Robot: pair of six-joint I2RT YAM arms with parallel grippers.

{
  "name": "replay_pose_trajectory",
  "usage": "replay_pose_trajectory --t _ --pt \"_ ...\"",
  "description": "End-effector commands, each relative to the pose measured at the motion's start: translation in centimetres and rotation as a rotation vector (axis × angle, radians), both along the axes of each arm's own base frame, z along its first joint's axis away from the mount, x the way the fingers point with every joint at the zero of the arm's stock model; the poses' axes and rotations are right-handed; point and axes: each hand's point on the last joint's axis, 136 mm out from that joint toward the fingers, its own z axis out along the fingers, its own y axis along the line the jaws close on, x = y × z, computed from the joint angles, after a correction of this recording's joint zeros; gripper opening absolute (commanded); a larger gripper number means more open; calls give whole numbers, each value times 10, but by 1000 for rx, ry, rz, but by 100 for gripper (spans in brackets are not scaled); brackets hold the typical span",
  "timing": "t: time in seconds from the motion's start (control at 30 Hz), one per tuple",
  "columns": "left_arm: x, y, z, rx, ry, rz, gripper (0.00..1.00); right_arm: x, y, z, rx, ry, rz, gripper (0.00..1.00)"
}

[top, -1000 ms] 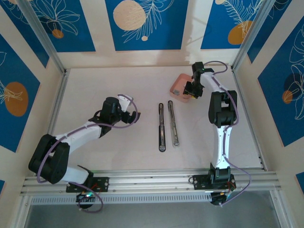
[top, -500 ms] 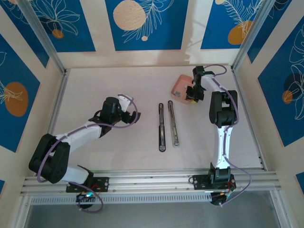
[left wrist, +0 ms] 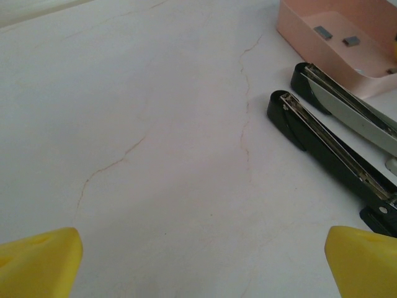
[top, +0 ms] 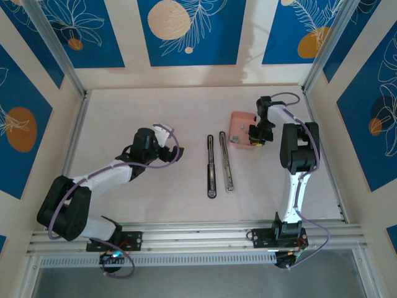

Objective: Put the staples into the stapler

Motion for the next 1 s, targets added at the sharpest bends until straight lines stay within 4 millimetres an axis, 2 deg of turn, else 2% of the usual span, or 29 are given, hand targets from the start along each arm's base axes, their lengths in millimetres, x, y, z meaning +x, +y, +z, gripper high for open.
replay_pose_trajectory --t 0.0,0.3,0.53,0.67,0.83,0.97 --pt "-1 -1 13 -51 -29 -7 100 -20 -12 12 -11 9 34 12" --pt "-5 -3 13 -87 -24 -16 100 -79 -9 4 17 101 41 12" --pt "-9 -2 18 -96 -37 -22 100 -122 -16 1 -16 143 8 14" --pt "-14 0 22 -93 -46 -27 100 -124 -15 19 -26 103 0 17" --pt "-19 5 30 -91 -83 -19 100 -126 -22 51 -91 64 -13 37" --pt "-21 8 32 -88 -95 -15 100 -117 -6 78 -82 -13 6 43"
